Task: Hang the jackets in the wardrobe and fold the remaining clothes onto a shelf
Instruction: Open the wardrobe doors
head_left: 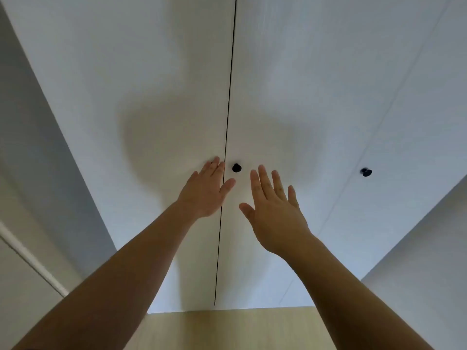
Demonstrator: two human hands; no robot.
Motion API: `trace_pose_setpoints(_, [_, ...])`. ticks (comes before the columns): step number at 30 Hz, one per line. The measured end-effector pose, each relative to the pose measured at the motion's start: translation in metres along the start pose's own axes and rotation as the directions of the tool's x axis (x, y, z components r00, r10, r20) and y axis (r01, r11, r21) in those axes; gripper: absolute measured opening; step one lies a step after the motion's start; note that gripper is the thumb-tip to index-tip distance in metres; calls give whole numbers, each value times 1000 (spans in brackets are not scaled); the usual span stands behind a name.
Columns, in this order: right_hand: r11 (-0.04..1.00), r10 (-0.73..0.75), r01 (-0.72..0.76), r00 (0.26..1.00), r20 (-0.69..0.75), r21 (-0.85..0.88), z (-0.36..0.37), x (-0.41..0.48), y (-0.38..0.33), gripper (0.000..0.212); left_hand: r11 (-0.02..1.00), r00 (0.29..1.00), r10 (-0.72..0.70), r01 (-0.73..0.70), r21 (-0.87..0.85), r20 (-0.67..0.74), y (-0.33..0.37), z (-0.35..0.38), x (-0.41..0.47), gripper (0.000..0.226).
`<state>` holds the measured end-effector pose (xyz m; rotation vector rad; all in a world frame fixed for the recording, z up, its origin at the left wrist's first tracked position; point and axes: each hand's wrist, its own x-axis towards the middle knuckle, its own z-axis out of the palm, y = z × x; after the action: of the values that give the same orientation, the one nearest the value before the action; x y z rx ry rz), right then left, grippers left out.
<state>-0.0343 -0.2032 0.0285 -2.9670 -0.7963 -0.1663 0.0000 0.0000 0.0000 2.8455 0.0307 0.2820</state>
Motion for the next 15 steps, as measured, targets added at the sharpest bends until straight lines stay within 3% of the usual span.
trace_pose_setpoints(8, [1000,-6,6,1000,15,-4,3,5,6,71,994,1000,-21,21,111,-6,0,3,18,69])
trace_pose_setpoints(15, [1000,-12,12,1000,22,18,0,0,5,71,997,996,-77,78,25,-32,7,-8,21,53])
